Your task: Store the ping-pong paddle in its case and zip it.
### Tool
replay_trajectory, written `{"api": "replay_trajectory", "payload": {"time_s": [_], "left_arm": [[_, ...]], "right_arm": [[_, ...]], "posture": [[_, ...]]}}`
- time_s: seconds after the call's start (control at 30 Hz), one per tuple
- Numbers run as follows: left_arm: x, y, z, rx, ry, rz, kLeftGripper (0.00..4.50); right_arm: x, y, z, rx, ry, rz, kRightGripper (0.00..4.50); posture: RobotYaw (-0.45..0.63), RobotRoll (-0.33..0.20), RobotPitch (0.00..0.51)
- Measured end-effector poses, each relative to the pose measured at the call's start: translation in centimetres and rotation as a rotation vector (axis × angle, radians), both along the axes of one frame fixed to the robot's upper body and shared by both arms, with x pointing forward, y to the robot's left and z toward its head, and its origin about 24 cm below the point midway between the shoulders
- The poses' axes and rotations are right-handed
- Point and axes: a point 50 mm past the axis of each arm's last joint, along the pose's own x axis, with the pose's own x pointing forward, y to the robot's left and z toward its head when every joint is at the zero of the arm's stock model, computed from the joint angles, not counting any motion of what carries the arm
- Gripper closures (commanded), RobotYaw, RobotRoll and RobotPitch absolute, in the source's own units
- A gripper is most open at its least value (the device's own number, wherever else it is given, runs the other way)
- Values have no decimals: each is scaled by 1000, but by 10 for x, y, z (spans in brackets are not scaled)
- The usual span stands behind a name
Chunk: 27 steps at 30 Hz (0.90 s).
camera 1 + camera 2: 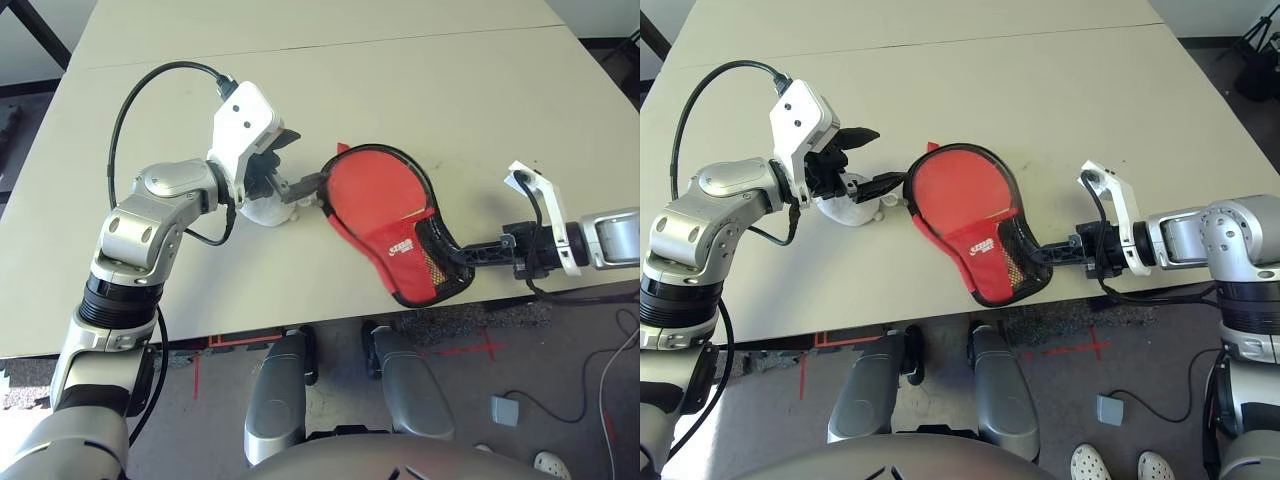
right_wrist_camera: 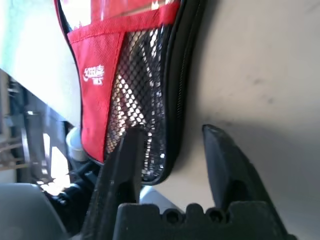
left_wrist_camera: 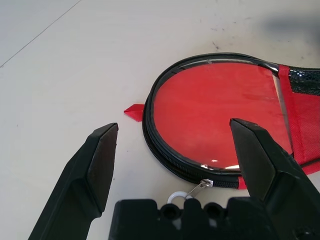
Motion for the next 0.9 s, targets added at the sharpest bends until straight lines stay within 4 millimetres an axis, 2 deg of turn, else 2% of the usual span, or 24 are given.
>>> {"api": "replay_trajectory", "payload": {"time_s": [0.1, 0.2, 0.27, 0.43, 0.67, 0.9], "left_arm": [[1, 2, -1, 3, 7, 2, 0], [3, 4, -2, 6, 14, 15, 0], [4, 6, 0, 10, 8, 19, 0], [4, 14, 6, 26, -7, 39, 0], [2, 30, 14, 22, -10, 76, 0], [-5, 53, 14, 61, 23, 130, 0]], "right_arm": [[15, -10, 27, -79, -190, 84, 50], [31, -15, 40, -125, -363, 207, 15], [41, -10, 39, -131, -436, 294, 15], [62, 19, 29, -52, -552, 529, 15], [87, 57, 12, -11, -616, 656, 15], [97, 73, -9, -2, -617, 694, 15]], "posture": [[7, 0, 243], [7, 0, 241], [7, 0, 241], [17, 0, 251], [55, 0, 267], [82, 0, 270]]}}
